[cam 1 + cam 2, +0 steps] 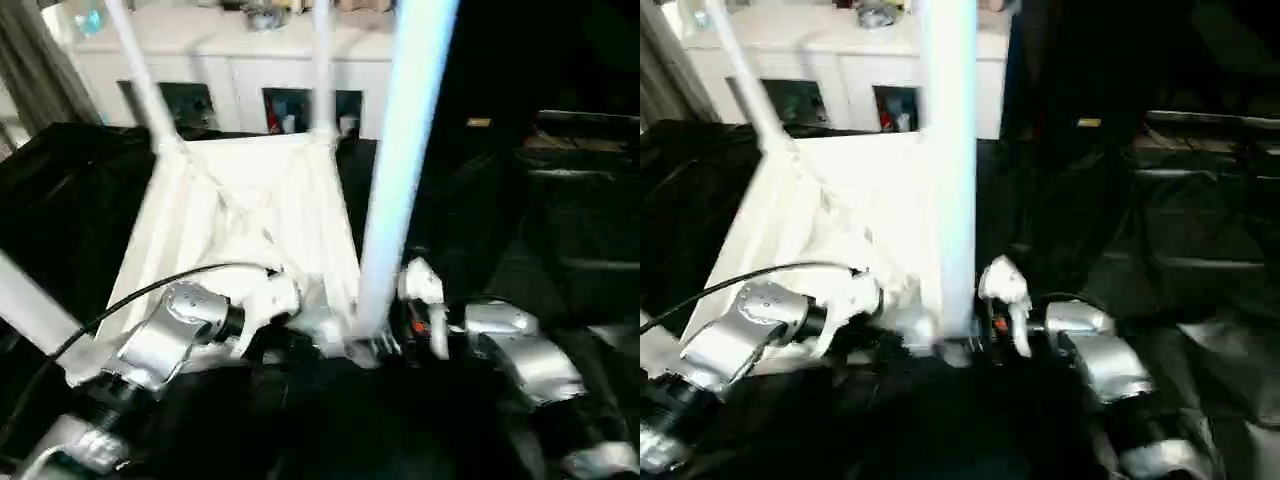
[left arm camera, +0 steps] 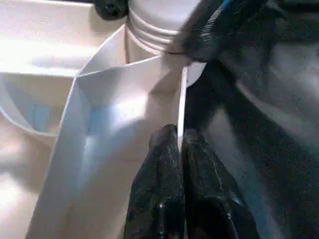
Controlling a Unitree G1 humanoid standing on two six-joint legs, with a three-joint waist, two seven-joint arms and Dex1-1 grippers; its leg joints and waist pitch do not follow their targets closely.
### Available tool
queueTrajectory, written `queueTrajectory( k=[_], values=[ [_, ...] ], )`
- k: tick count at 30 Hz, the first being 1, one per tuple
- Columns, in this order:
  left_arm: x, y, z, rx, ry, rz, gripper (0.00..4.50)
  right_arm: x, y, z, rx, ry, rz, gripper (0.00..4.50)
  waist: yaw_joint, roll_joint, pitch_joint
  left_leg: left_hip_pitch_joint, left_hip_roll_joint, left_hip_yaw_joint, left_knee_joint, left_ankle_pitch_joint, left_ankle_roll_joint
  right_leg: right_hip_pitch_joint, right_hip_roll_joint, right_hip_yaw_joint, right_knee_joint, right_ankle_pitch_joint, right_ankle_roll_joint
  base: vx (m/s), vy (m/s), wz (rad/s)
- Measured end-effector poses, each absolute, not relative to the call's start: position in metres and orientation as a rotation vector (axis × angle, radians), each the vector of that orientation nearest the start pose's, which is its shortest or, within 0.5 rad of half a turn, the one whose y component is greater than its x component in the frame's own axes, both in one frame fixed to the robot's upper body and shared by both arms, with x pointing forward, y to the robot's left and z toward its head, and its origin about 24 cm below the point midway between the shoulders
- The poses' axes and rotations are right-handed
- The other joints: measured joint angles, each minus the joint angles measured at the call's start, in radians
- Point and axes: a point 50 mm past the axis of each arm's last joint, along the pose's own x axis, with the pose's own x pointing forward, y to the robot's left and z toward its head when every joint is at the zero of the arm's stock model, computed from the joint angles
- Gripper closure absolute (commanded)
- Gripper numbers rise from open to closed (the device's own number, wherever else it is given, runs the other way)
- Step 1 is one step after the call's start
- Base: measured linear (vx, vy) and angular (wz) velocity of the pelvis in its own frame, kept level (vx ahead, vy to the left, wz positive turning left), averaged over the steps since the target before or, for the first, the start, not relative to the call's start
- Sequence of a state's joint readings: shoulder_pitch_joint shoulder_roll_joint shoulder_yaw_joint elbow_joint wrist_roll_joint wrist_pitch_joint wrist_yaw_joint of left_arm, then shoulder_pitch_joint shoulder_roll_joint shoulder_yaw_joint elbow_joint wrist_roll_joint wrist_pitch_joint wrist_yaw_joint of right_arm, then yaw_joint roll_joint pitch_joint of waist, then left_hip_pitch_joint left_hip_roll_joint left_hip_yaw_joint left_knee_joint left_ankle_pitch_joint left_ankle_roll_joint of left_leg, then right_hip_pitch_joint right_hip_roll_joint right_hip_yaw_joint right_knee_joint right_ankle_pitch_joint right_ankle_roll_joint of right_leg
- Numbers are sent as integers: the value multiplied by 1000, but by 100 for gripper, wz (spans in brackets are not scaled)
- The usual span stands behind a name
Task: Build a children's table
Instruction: Rotate leg to tighten
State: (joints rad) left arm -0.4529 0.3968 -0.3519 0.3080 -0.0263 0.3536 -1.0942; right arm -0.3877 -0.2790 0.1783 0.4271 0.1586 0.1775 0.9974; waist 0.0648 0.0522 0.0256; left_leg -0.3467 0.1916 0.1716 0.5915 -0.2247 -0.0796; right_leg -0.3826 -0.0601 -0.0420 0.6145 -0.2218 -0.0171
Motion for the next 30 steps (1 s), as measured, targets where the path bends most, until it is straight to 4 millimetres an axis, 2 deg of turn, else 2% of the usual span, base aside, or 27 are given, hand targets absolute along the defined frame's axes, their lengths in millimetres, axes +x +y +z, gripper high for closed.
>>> queueTrajectory(
  k=[3, 5, 12, 17, 18, 20, 23, 24, 27, 30],
  values=[
    [303, 108, 39, 296, 525, -1151, 450, 306, -123, 29, -1, 331, 895, 181, -14, 1, 1, 1, 0, 0, 0, 2, -2, 1, 0, 0, 0, 3, 1, -17, -1, 0],
    [308, 101, 37, 276, 534, -1089, 450, 312, -119, 28, 29, 332, 770, 181, -18, 2, 0, 3, 0, -1, -1, 2, -2, 2, 0, 0, 0, 4, 2, 0, 0, 0],
    [319, 85, 34, 253, 549, -992, 450, 326, -106, 27, 31, 341, 542, 181, -24, 4, -2, 7, -1, -1, -4, 3, -2, 4, 0, 0, -1, 2, 6, 0, 0, 0],
    [320, 83, 33, 266, 560, -994, 450, 326, -105, 27, 15, 330, 523, 181, -26, 5, -3, 7, -1, -1, -5, 3, -2, 4, 0, 1, -3, 2, 7, 0, 0, 0],
    [320, 83, 34, 272, 558, -997, 450, 325, -105, 27, 18, 327, 523, 147, -26, 5, -3, 7, -1, -1, -5, 3, -2, 4, 0, 1, -3, 2, 7, 0, 0, 0],
    [320, 83, 34, 282, 553, -1004, 450, 325, -106, 28, 23, 325, 528, 112, -26, 5, -3, 7, -1, -1, -6, 3, -2, 4, 0, 1, -3, 2, 7, 0, 0, 0],
    [319, 84, 36, 307, 540, -1018, 450, 325, -107, 30, 21, 322, 559, 104, -26, 4, -2, 6, -1, -1, -7, 3, -2, 4, 0, 0, -4, 2, 6, 0, 0, 0],
    [319, 85, 36, 308, 540, -1021, 450, 324, -108, 30, 20, 322, 570, 77, -26, 3, -2, 6, -1, -1, -7, 3, -2, 3, 0, 0, -4, 2, 6, 0, 0, 0],
    [318, 88, 38, 331, 529, -1033, 450, 323, -112, 32, -9, 312, 633, 61, -28, 4, -1, 3, -1, -1, -7, 3, -2, 2, 0, 0, -4, 3, 5, 0, 0, 0],
    [313, 89, 41, 348, 503, -1081, 450, 314, -132, 35, -112, 298, 775, 61, -22, 4, 0, -3, 0, -1, -5, 3, -2, -1, 0, -1, -5, 1, 8, 0, 0, 0]
  ],
)
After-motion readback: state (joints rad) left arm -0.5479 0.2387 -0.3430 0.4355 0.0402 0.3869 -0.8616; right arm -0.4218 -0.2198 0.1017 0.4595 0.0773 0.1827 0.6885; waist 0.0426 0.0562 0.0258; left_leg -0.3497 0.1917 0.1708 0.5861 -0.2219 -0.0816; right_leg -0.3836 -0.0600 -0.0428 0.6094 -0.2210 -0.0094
